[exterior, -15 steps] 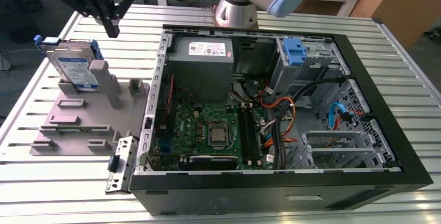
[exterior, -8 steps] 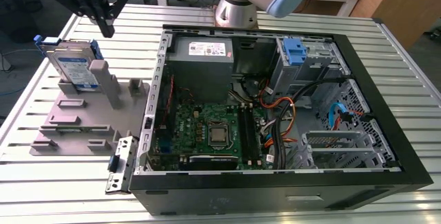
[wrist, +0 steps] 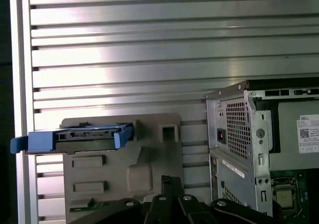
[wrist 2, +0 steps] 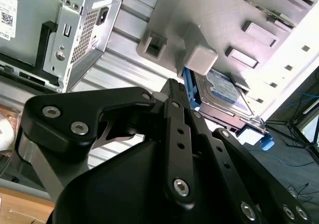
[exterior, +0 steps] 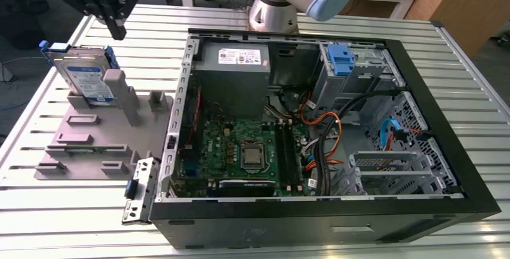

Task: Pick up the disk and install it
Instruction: 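Reach for the disk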

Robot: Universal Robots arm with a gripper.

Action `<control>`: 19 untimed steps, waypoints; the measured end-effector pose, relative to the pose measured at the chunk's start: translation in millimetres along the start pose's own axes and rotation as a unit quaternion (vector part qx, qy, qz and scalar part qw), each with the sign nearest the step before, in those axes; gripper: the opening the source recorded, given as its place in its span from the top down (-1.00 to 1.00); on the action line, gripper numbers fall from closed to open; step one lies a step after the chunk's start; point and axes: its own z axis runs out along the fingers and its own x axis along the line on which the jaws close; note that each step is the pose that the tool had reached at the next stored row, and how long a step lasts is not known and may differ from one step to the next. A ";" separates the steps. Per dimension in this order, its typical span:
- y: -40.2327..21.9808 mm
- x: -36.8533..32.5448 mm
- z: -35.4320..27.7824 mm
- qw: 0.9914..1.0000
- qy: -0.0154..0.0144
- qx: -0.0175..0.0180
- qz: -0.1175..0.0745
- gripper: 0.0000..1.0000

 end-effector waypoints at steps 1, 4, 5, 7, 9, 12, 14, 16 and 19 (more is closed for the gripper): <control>1.2 1.6 0.3 1.000 0.000 0.000 0.000 0.79; 1.8 2.4 0.3 1.000 0.000 0.000 0.000 0.79; 1.8 2.4 0.4 1.000 0.000 0.000 0.000 0.79; 1.9 2.4 0.4 1.000 0.000 0.000 0.000 0.79; 2.0 2.3 0.5 1.000 0.002 0.000 0.001 0.79; 1.9 2.5 0.7 1.000 0.010 0.001 0.001 0.79; 1.9 2.5 0.5 1.000 0.011 0.001 0.001 0.79; 1.9 2.4 0.5 1.000 0.012 0.001 0.001 0.79; 2.6 2.4 0.5 1.000 0.013 0.001 0.001 0.79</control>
